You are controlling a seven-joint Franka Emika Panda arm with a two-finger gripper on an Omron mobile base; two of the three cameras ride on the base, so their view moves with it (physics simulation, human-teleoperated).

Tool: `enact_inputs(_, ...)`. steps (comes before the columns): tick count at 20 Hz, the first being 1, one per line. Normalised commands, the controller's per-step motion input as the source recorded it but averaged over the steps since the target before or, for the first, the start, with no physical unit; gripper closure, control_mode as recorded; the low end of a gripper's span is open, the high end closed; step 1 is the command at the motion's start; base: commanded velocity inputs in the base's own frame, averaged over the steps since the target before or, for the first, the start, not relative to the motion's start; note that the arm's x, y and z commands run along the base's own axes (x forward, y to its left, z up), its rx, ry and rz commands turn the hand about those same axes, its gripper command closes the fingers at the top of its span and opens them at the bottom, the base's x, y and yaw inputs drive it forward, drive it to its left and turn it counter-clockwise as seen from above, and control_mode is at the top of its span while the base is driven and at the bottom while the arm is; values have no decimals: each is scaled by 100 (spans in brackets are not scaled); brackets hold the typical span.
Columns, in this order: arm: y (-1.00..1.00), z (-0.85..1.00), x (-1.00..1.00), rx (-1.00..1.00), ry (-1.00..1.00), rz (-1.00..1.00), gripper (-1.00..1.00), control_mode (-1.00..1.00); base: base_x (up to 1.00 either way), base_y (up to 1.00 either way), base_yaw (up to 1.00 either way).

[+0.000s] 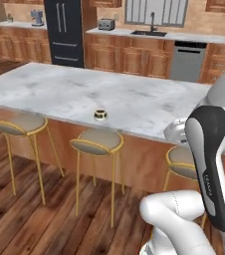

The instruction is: Pick up the marshmallow and place it in the cup of hot chocolate on the dining counter.

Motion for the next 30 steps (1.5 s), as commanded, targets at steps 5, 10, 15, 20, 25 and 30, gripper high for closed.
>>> enact_inputs(5,0,0,0,0,0,0,100,100,17,100,-40)
enact_inputs(10,0,0,0,0,0,0,100,100,18,100,-41)
enact_inputs(15,0,0,0,0,0,0,100,100,36,96,-40)
enact_inputs(20,0,0,0,0,0,0,100,100,60,55,-38)
enact_inputs(25,0,0,0,0,0,0,100,100,65,26,-31)
enact_inputs(30,0,0,0,0,0,0,100,100,73,1,-23)
